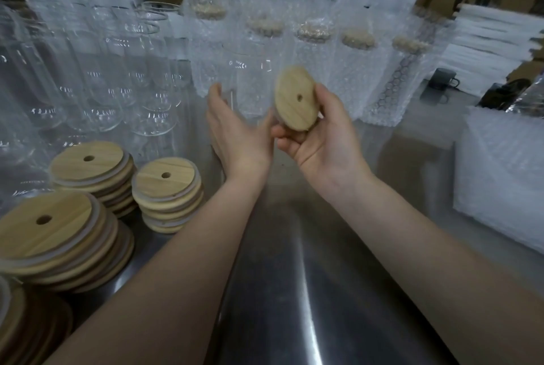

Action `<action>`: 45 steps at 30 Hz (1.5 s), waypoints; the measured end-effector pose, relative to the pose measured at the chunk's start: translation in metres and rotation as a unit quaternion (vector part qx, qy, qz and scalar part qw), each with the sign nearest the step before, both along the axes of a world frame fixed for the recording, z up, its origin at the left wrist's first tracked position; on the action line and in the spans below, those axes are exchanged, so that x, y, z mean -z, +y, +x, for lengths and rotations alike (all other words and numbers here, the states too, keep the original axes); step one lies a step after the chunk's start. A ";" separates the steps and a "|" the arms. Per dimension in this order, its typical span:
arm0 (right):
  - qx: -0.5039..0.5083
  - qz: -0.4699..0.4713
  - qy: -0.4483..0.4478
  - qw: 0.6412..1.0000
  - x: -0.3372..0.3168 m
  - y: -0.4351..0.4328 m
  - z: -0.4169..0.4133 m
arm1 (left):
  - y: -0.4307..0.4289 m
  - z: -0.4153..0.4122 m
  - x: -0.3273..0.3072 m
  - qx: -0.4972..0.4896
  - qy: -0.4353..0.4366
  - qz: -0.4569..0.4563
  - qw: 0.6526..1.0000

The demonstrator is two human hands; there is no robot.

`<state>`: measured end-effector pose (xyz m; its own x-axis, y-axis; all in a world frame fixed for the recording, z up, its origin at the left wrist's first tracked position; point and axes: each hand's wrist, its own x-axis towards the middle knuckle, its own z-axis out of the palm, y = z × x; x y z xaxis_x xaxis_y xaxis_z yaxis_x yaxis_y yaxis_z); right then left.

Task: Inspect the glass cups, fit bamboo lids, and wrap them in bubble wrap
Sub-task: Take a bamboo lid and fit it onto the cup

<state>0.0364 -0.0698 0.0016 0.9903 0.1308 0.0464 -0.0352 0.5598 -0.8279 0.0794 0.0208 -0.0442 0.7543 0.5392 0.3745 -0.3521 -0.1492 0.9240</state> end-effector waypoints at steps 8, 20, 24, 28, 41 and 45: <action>0.074 -0.067 0.003 0.995 0.027 -0.020 0.023 | 0.003 0.001 0.004 -0.031 0.032 0.056 0.997; 0.104 -0.129 -0.027 0.986 0.040 -0.018 0.034 | 0.002 0.000 0.004 -0.047 0.035 0.056 0.997; 0.118 -0.144 -0.024 0.982 0.041 -0.017 0.036 | 0.002 0.001 0.005 -0.046 0.034 0.061 0.996; 0.116 -0.140 -0.018 0.983 0.040 -0.018 0.037 | 0.002 0.000 0.004 -0.045 0.034 0.063 0.996; 0.072 0.044 0.073 0.994 0.037 -0.023 0.044 | 0.002 0.000 0.005 -0.045 0.034 0.068 0.996; 0.075 0.036 0.071 0.994 0.038 -0.022 0.046 | 0.002 0.000 0.005 -0.044 0.036 0.069 0.996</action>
<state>0.0826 -0.0918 -0.0366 0.9957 -0.0181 -0.0910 -0.0598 0.6255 -0.7780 0.0797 0.0230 -0.0488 0.7346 0.5512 0.3957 -0.2657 -0.3029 0.9152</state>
